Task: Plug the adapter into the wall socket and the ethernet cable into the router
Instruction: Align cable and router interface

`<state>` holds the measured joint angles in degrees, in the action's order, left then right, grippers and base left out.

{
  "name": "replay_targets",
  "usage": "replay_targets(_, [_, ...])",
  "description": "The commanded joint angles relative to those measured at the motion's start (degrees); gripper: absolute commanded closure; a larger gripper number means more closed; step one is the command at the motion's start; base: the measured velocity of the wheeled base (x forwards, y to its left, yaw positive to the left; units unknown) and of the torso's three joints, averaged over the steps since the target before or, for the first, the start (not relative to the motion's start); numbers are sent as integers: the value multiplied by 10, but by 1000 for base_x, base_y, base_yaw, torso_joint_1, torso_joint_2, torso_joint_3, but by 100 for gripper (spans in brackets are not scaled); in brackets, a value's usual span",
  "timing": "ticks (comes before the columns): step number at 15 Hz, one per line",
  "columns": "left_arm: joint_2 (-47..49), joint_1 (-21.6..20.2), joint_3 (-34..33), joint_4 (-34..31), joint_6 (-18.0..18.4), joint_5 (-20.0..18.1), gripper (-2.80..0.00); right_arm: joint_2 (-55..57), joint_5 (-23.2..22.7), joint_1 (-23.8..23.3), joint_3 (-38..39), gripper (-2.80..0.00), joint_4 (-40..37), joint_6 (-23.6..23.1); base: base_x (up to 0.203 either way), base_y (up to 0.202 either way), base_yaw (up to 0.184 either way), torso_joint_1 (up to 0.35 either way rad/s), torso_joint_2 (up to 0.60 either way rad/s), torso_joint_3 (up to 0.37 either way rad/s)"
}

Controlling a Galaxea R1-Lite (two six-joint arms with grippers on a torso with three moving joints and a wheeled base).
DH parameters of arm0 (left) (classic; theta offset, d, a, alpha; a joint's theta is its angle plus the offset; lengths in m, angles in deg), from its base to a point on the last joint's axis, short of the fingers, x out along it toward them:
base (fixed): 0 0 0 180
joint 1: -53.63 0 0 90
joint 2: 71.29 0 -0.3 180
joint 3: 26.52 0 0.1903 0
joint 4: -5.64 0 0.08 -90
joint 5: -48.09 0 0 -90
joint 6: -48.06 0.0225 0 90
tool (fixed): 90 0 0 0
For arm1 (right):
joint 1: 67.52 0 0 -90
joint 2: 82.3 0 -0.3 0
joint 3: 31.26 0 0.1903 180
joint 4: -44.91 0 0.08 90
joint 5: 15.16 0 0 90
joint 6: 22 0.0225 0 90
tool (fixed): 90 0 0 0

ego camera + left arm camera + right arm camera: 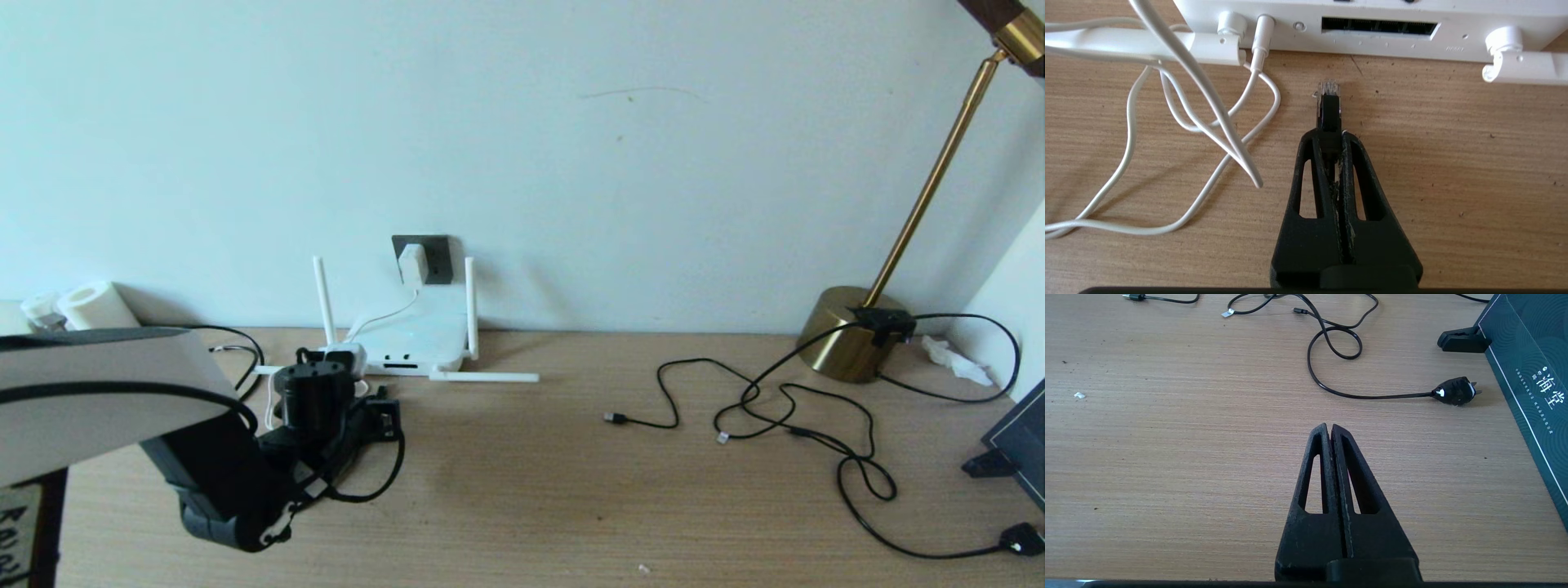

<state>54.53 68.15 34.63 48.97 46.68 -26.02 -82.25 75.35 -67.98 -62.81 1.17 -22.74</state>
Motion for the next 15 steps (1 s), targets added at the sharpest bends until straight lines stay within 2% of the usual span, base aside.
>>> replay_targets(1, [1, 1, -2, 2, 0, 1, 0, 0, 0, 0, 0, 0, -1, -1, 0, 0, 0, 0, 0, 0])
replay_targets(4, [1, 2, -2, -2, 1, 0, 0, 0, 0, 0, 0, 0, -1, -1, 0, 0, 0, 0, 0, 0])
replay_targets(7, [0, 3, -5, -2, 21, -12, 0, 0, 0, -1, 0, 0, -1, -1, 0, 0, 0, 0, 0, 0])
replay_targets(15, [0, 4, -11, -11, 23, -18, 0, 0, 0, 0, 0, 0, -1, -1, 0, 0, 0, 0, 0, 0])
